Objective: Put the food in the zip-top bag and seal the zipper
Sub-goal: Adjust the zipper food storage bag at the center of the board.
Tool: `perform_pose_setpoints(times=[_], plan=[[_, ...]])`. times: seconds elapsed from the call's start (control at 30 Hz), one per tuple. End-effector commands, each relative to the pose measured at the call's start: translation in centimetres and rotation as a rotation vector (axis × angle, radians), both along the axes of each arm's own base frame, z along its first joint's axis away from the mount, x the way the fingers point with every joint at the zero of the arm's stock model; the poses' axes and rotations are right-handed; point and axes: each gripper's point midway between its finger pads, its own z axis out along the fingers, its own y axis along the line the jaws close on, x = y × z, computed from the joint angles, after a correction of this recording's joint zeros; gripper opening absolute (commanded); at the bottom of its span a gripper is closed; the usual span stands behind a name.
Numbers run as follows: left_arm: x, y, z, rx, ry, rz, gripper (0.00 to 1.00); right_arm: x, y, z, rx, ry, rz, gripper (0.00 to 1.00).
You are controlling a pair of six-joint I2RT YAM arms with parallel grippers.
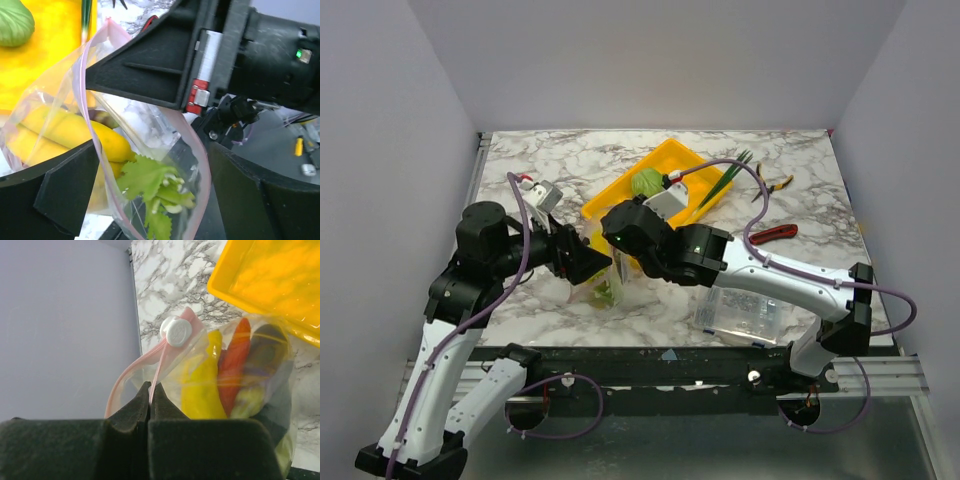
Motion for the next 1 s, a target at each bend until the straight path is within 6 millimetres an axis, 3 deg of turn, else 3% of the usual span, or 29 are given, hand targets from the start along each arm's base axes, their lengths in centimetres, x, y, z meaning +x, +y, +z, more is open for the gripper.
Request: perform_pose_setpoints(times=[0.0, 0.13, 0.37, 0.43, 0.63, 0.73, 0.8, 0.83, 0.97], plan=[[1.0, 0.6, -0.6, 0.075, -0.147, 0.056, 0.92, 1.1, 0.0, 1.9, 0.073, -0.039, -0.090, 0.00], [0.5, 0.4, -1.1, 0.092, -0.204, 0.031, 0.98, 1.3, -0.1, 1.9, 0.083, -0.034, -0.110, 0.00], [1.1, 0.2, -1.2, 0.146, -0.259, 0.063, 0.96, 1.2, 0.1, 1.6, 0.117, -0.005, -0.125, 0.00], [1.3, 0.1, -1.4, 0.161, -0.261, 0.072, 0.88, 1.2, 0.4, 1.7, 0.122, -0.004, -0.120, 0.00], [2.3, 0.7, -2.0, 0.209, -0.218, 0.136, 0.37, 1.4, 0.5, 2.0, 0.027, -0.036, -0.091, 0.01], [2.2, 0.9, -2.4, 0.227, -0.203, 0.135, 0.14, 1.4, 0.1, 2.7, -0.058, -0.120, -0.014, 0.16], [2.1, 1.0, -2.3, 0.239, -0.206, 0.131, 0.06, 0.6, 1.1, 4.2, -0.183, -0.305, 0.252, 0.25], [2.0, 1.0, -2.3, 0.237, -0.212, 0.127, 0.01, -0.1, 1.0, 4.7, -0.241, -0.424, 0.399, 0.47], [1.2, 0.4, -1.6, 0.208, -0.228, 0.074, 0.00, -0.3, -3.5, 6.5, -0.382, -0.636, 0.536, 0.88]])
